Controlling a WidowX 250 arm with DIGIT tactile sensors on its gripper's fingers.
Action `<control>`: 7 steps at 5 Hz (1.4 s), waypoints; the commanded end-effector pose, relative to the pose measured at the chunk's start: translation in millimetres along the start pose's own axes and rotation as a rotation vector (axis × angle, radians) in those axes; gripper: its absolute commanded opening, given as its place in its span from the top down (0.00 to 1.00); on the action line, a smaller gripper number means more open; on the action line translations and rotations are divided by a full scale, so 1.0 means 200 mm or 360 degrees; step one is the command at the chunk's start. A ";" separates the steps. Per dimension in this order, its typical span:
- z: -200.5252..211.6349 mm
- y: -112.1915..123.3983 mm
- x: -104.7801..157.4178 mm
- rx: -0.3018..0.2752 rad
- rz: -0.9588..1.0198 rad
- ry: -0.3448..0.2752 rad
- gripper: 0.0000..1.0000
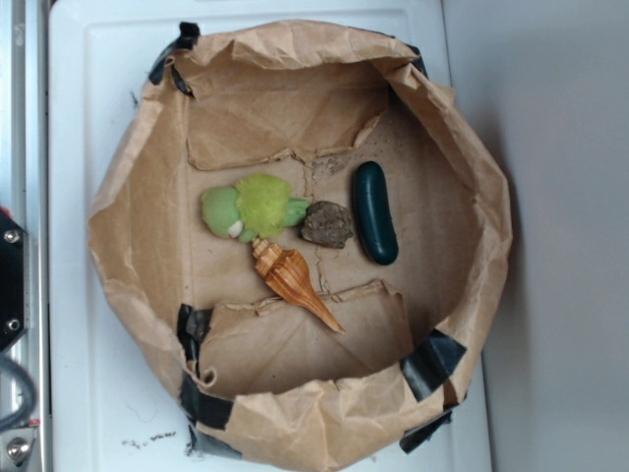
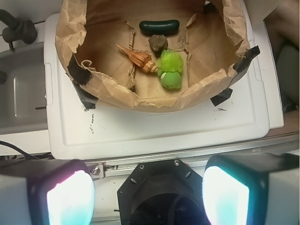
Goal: Grab the plastic pickle.
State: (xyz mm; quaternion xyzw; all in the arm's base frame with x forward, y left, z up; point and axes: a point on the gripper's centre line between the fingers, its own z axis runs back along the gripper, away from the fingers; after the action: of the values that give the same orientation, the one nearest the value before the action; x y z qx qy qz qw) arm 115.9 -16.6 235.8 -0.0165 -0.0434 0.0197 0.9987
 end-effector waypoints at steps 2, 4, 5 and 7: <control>-0.02 -0.04 0.25 -0.0065 0.0285 -0.0012 0.00; -0.07 -0.12 0.74 -0.0117 0.0577 -0.0147 0.00; -0.07 -0.12 0.74 -0.0117 0.0577 -0.0147 0.00; -0.32 -0.07 0.83 -0.0128 0.0807 -0.0272 0.00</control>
State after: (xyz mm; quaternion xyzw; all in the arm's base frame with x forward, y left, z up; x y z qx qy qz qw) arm 283.2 -32.5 171.0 -0.0570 -0.0989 0.2606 0.9587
